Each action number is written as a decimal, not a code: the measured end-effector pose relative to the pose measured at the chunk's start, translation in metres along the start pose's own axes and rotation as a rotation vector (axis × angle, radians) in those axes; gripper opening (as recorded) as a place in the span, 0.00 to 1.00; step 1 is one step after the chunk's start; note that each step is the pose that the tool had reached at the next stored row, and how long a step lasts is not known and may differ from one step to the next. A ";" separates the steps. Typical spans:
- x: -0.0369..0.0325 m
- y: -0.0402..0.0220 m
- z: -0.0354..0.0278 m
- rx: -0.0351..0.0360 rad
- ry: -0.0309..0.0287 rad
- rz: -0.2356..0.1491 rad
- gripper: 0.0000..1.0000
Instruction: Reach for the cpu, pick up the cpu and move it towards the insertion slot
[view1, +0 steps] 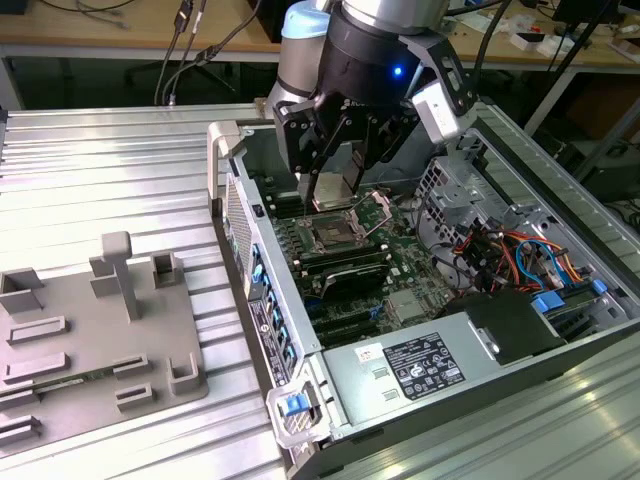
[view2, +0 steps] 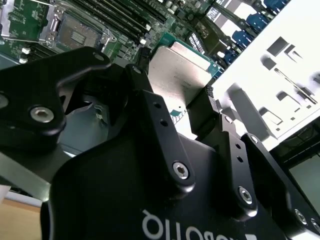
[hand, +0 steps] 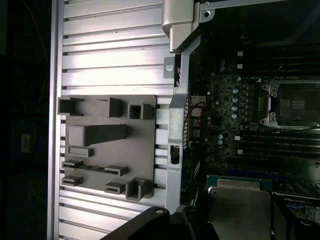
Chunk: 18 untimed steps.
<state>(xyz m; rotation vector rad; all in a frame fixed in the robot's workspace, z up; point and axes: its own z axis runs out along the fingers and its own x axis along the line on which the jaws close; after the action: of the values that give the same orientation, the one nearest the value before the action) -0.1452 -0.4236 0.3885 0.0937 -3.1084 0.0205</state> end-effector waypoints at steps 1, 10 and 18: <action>-0.0027 -0.0001 -0.0001 0.0000 0.0000 -0.002 0.55; -0.0096 -0.0006 -0.0003 0.0002 -0.0001 -0.006 0.55; -0.0098 -0.0006 -0.0003 0.0002 -0.0001 -0.006 0.55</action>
<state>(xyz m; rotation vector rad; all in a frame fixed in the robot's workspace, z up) -0.1354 -0.4236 0.3885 0.1032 -3.1081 0.0206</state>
